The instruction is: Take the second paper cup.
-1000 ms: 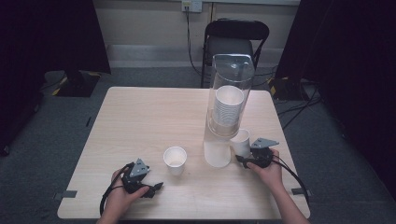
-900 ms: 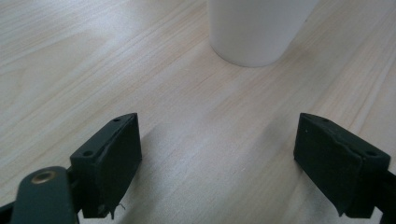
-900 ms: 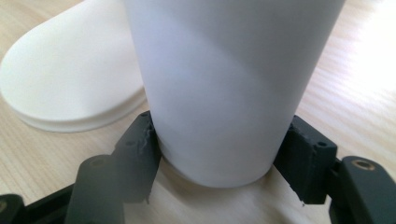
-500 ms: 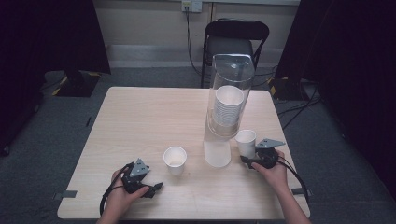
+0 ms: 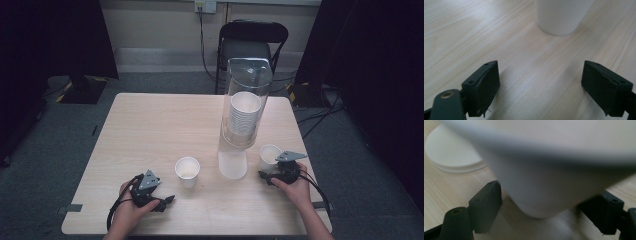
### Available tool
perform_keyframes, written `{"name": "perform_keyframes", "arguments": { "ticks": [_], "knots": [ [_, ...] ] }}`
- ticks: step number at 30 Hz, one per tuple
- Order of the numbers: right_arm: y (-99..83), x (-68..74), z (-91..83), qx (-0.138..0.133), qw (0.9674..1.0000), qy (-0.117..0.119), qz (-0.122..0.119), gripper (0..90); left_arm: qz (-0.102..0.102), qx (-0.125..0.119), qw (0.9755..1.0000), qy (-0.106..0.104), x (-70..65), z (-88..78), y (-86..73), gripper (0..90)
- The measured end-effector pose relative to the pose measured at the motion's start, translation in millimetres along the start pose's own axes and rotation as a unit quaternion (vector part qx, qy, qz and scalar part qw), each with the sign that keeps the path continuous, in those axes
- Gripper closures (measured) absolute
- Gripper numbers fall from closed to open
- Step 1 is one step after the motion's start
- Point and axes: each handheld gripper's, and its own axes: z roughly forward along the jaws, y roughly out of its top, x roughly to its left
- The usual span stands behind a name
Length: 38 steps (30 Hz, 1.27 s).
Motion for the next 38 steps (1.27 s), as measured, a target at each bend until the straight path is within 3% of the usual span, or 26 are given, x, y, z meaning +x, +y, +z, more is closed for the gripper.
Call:
{"name": "perform_keyframes", "arguments": {
  "ticks": [5,7,14,38],
  "knots": [
    [-17.7,-0.8,-20.3,-0.002,0.9999,0.005,0.016,15.5,0.001,0.000,1.0000,0.000,0.2,0.1,0.1,14.6],
    [-24.3,1.5,-27.3,0.005,1.0000,-0.007,-0.001,14.1,0.001,0.000,1.0000,0.000,0.2,0.1,0.1,14.6],
    [-42.9,12.9,-48.3,0.009,0.9995,0.021,-0.020,13.2,0.000,0.000,1.0000,0.000,0.1,0.1,0.1,14.6],
    [-44.4,14.5,-49.2,0.008,0.9994,0.025,-0.023,13.1,-0.002,-0.002,1.0000,0.001,-0.3,0.4,-0.1,14.6]
  ]
}}
